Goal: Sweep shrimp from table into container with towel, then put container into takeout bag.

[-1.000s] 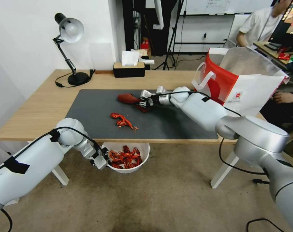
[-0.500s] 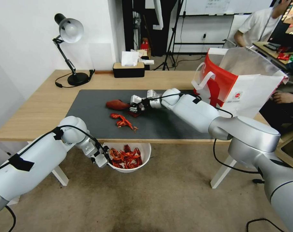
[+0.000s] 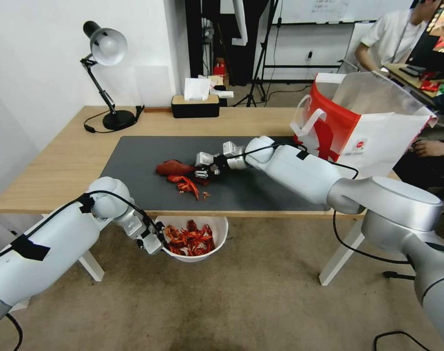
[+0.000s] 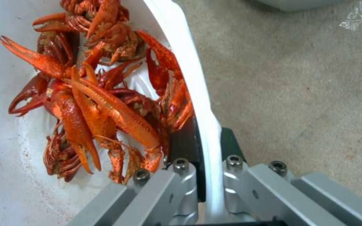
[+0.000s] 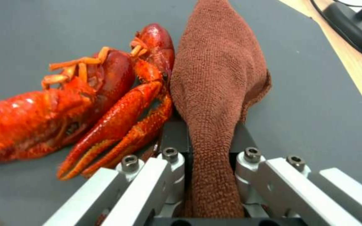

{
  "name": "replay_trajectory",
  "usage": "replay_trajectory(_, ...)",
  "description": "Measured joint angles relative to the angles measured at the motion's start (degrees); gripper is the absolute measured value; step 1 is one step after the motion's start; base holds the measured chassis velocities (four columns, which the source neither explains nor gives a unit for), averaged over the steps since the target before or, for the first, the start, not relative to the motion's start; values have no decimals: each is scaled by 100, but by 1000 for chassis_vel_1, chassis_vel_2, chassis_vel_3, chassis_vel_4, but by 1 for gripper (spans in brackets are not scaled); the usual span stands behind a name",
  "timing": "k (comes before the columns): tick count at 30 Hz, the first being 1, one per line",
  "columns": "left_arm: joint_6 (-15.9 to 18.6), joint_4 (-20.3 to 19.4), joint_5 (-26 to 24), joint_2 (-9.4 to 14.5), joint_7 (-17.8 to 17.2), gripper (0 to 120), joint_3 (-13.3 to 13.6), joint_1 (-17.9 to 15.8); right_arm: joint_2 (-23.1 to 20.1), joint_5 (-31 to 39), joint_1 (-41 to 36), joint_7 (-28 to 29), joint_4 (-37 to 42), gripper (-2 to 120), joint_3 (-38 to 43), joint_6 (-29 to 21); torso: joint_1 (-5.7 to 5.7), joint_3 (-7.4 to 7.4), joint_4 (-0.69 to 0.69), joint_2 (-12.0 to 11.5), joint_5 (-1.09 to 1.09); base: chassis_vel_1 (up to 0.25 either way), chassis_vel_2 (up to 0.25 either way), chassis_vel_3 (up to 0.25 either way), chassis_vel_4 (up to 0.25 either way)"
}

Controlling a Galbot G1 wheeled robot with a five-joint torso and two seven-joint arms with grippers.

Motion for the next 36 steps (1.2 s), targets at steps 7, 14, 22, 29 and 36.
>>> replay_trajectory(7, 18, 0, -20, -2, -1, 0, 18, -35, -319, 124, -9, -2, 477, 8, -147, 0, 1, 0, -2, -1, 0, 0, 0, 0, 0)
replay_trajectory(14, 48, -7, -21, -18, -2, 0, 31, -40, -648, 253, -56, 144, 1034, 8, -269, 0, 1, 0, -3, -1, -2, 0, 0, 0, 0)
replay_trajectory(22, 75, -28, -32, 29, -7, 0, 8, -12, -972, 360, -167, 285, 1974, 8, -392, -328, 1, 1, -1, -3, 0, 0, 0, 0, 0)
replay_trajectory(29, 173, -163, -56, 152, -15, 0, -108, 121, -1091, 395, -145, 341, 2504, 8, -615, -368, 1, 0, 0, -2, -1, 0, 0, 0, 0)
replay_trajectory(36, 194, -261, -68, 243, -20, 0, -277, 305, -1199, 469, -237, 343, 2780, 8, -706, -566, 1, 1, 2, -3, -3, 0, 0, 0, 0)
